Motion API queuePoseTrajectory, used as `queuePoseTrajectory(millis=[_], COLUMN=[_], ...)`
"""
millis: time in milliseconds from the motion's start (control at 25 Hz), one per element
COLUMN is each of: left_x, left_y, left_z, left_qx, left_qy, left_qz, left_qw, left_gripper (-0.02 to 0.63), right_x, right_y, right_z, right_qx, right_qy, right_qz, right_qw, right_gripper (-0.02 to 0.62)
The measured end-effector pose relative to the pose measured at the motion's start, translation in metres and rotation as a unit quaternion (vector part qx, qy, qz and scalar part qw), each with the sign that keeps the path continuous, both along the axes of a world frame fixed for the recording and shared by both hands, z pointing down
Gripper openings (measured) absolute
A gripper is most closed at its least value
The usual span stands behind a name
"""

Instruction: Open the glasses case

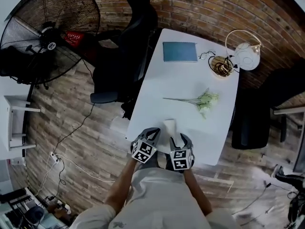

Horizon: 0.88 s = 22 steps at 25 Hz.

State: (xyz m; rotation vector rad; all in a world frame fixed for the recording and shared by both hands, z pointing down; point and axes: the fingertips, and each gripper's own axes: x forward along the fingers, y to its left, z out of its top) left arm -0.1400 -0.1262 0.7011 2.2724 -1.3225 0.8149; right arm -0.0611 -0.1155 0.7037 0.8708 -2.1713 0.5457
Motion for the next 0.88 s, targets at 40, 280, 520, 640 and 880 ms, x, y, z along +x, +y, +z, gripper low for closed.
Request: queuePoseTrajectory(millis=[40,280,520,640,880], left_x=[0.0,-0.004,-0.004,-0.003,-0.003], left_y=[0.0,0.002,0.001,-0.001,-0.004], left_z=[0.003,0.015,0.026,0.03,0.035], left_qx=[-0.002,-0.011,-0.017,-0.019,-0.018], left_qy=[0.0,0.005,0.009,0.008,0.005], left_qz=[0.009,0.047,0.085,0.099,0.117], left_qw=[1.0,0.9988,0.9962,0.9948,0.993], left_gripper=[0.008,0.008,0.008,0.008,0.008], right_x=[-0.002,-0.012,-0.017,-0.019,-0.024], right_y=[0.001,0.01,0.016,0.016,0.019], right_z=[0.003,0.012,0.024,0.03,0.038], right_qx=[-0.002,-0.015,-0.03,-0.032,-0.034], right_qy=[0.003,0.016,0.031,0.035,0.035], right_qz=[0.005,0.032,0.057,0.066,0.08], right_qw=[1.0,0.999,0.997,0.997,0.996], right_gripper=[0.201,0.21,0.22,0.238,0.267])
